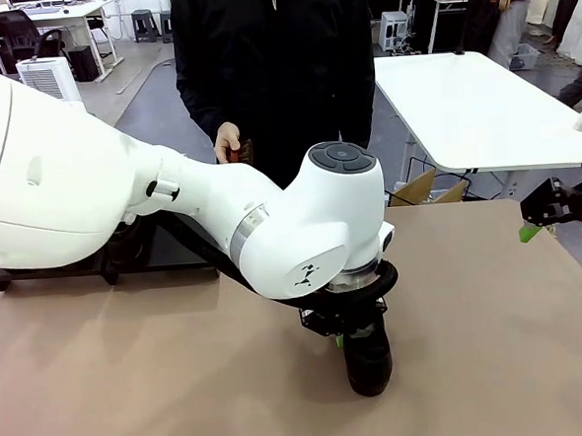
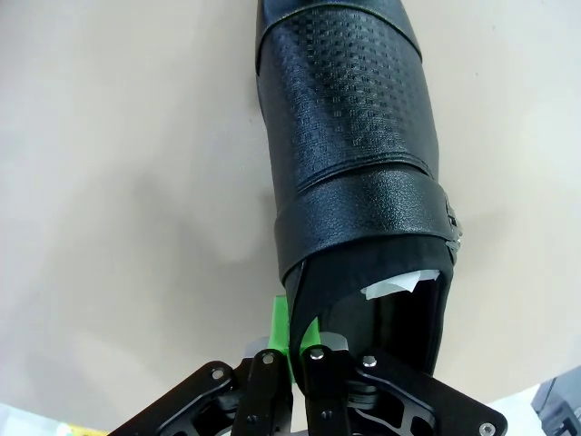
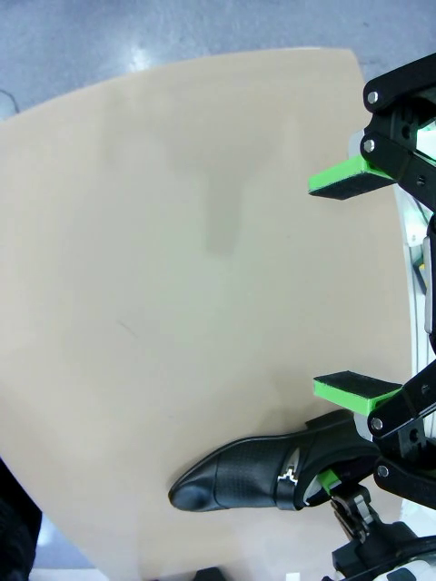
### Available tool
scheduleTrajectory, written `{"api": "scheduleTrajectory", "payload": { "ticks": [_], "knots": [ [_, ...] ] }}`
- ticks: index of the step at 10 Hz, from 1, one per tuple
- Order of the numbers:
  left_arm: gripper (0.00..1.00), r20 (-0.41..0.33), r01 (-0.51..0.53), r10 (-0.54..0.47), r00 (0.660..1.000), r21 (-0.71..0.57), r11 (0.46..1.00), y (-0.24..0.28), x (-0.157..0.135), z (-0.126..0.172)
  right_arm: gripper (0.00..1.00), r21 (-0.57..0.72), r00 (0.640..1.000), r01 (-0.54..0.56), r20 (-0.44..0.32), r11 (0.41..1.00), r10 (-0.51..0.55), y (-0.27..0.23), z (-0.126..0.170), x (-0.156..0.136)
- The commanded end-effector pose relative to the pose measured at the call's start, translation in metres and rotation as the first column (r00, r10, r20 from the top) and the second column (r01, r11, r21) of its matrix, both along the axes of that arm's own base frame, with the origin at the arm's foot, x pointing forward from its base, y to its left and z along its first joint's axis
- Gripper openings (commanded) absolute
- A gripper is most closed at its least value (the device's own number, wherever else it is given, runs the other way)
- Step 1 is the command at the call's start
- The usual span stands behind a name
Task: Organize the shoes by placing them on the stand.
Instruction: Place the Shoe from the middle of the table onto the Shoes Stand.
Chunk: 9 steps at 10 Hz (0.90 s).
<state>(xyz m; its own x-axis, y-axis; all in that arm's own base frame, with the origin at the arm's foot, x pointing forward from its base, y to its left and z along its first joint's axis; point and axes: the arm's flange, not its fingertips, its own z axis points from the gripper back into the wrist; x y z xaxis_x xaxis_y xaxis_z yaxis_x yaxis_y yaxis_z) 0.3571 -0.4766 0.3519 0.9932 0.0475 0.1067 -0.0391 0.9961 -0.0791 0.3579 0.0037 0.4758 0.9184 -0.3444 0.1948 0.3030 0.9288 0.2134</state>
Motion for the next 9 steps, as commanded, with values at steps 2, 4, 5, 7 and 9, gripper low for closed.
{"api": "scheduleTrajectory", "payload": {
  "ticks": [2, 4, 5, 7, 9],
  "knots": [
    [0.00, -0.003, 0.032, -0.032, 0.999, -0.013, 0.999, 0.015, -0.007, 0.036, 1.00, -0.002, 1.000, -0.010, 0.003, 1.000, 0.010, -0.001, 0.001, 0.000],
    [0.00, 0.028, 0.054, -0.053, 0.998, -0.019, 0.998, 0.058, -0.011, 0.084, 1.00, -0.002, 1.000, -0.010, 0.003, 1.000, 0.010, -0.001, 0.001, 0.000],
    [0.00, 0.069, 0.041, -0.041, 0.997, -0.004, 0.999, 0.084, -0.012, 0.105, 1.00, -0.002, 1.000, -0.010, 0.003, 1.000, 0.010, -0.001, 0.001, 0.000],
    [0.00, 0.036, 0.033, -0.032, 0.999, -0.037, 0.999, 0.127, -0.017, 0.135, 1.00, -0.002, 1.000, -0.010, 0.003, 1.000, 0.010, -0.001, 0.001, 0.000],
    [0.00, 0.055, 0.034, -0.034, 0.998, 0.009, 0.999, 0.073, -0.006, 0.108, 1.00, -0.002, 1.000, -0.010, 0.003, 1.000, 0.010, -0.001, 0.001, 0.000]
  ]
}}
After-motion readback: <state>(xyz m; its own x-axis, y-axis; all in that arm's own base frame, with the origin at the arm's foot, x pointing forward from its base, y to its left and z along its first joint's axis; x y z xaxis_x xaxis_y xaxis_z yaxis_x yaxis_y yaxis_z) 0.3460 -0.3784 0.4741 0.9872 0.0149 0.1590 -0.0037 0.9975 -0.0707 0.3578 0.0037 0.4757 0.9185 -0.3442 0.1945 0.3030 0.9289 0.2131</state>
